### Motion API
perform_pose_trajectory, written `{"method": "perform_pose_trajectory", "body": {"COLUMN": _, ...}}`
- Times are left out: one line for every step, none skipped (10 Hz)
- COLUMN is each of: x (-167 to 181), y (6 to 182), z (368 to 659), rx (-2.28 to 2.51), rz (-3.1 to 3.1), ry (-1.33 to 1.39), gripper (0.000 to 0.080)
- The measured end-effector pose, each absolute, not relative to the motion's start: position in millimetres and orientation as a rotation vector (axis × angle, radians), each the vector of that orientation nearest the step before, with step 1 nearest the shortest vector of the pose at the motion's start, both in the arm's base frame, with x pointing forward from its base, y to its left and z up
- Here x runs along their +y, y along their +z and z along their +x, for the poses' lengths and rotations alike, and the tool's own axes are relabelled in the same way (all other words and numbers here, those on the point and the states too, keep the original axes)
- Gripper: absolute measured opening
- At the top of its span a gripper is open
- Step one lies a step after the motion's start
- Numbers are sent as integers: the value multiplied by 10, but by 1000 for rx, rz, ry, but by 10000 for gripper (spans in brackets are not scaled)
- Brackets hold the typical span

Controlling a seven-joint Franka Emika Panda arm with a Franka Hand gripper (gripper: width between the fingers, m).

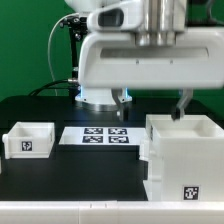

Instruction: Assemble drawer

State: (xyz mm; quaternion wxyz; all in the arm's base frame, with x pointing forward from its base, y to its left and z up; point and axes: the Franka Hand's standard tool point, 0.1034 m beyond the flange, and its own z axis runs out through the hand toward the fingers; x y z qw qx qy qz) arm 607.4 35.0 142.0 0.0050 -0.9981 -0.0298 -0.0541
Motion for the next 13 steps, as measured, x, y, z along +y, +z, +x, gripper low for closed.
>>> {"method": "perform_pose_trajectory", "body": {"x": 353, "y": 1664, "z": 5952, "rx": -217, "rz": -3122, "ry": -192, "gripper": 636}}
{"method": "perform_pose_trajectory", "body": {"x": 428, "y": 1781, "z": 5809, "rx": -250, "rz": -3119, "ry": -203, "gripper": 646}}
{"method": "perform_pose_trajectory", "body": {"x": 563, "y": 1803, "z": 5676, "rx": -163, "rz": -3117, "ry": -191, "gripper": 646}}
{"method": "perform_pose_trajectory", "body": {"x": 575, "y": 1792, "z": 5665, "rx": -300, "rz": -3112, "ry": -189, "gripper": 648}}
{"method": "perform_pose_trajectory", "body": {"x": 560, "y": 1783, "z": 5669, "rx": -378, "rz": -3107, "ry": -187, "gripper": 648}}
{"method": "perform_pose_trajectory", "body": {"x": 558, "y": 1779, "z": 5666, "rx": -499, "rz": -3096, "ry": -186, "gripper": 648}}
{"method": "perform_pose_trajectory", "body": {"x": 588, "y": 1773, "z": 5631, "rx": -581, "rz": -3084, "ry": -196, "gripper": 648}}
{"method": "perform_pose_trajectory", "body": {"x": 686, "y": 1751, "z": 5456, "rx": -648, "rz": -3070, "ry": -212, "gripper": 648}}
{"method": "perform_pose_trajectory", "body": {"x": 747, "y": 1713, "z": 5307, "rx": -774, "rz": -3046, "ry": -240, "gripper": 648}}
{"method": "perform_pose_trajectory", "body": {"x": 835, "y": 1630, "z": 5112, "rx": -876, "rz": -3024, "ry": -297, "gripper": 648}}
{"method": "perform_pose_trajectory", "body": {"x": 875, "y": 1543, "z": 4948, "rx": -994, "rz": -2999, "ry": -286, "gripper": 648}}
{"method": "perform_pose_trajectory", "body": {"x": 847, "y": 1557, "z": 4985, "rx": -1076, "rz": -2977, "ry": -284, "gripper": 648}}
{"method": "perform_pose_trajectory", "body": {"x": 843, "y": 1560, "z": 4994, "rx": -1164, "rz": -2951, "ry": -285, "gripper": 648}}
